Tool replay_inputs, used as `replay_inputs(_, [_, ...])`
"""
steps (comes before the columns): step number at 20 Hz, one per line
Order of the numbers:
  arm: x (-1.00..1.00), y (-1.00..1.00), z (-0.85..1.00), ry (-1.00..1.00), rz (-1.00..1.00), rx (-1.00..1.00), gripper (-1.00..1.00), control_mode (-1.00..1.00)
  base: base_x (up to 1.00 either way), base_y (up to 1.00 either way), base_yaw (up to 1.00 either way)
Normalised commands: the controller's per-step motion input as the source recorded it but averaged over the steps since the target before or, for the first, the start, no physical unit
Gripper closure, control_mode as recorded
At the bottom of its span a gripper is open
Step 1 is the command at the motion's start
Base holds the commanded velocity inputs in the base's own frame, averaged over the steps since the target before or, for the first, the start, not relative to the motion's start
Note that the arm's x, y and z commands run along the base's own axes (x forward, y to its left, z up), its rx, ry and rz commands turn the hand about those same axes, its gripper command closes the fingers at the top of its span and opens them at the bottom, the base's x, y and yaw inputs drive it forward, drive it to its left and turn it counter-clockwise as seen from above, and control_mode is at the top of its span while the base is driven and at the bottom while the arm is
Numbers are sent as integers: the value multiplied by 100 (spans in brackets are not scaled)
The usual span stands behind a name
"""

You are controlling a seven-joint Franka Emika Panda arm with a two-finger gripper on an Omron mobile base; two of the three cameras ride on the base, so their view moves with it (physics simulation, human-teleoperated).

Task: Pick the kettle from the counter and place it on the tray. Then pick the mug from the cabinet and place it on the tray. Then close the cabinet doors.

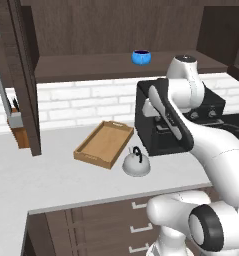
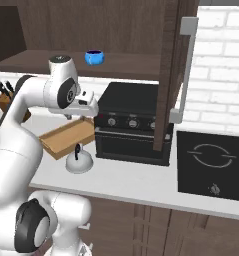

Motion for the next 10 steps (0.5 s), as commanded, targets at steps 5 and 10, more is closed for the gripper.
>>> replay_inputs(5, [-35, 19, -27, -3, 0, -7, -100, -100, 0, 0, 0])
replay_inputs(10, [-57, 33, -66, -14, 0, -2, -100, -100, 0, 0, 0])
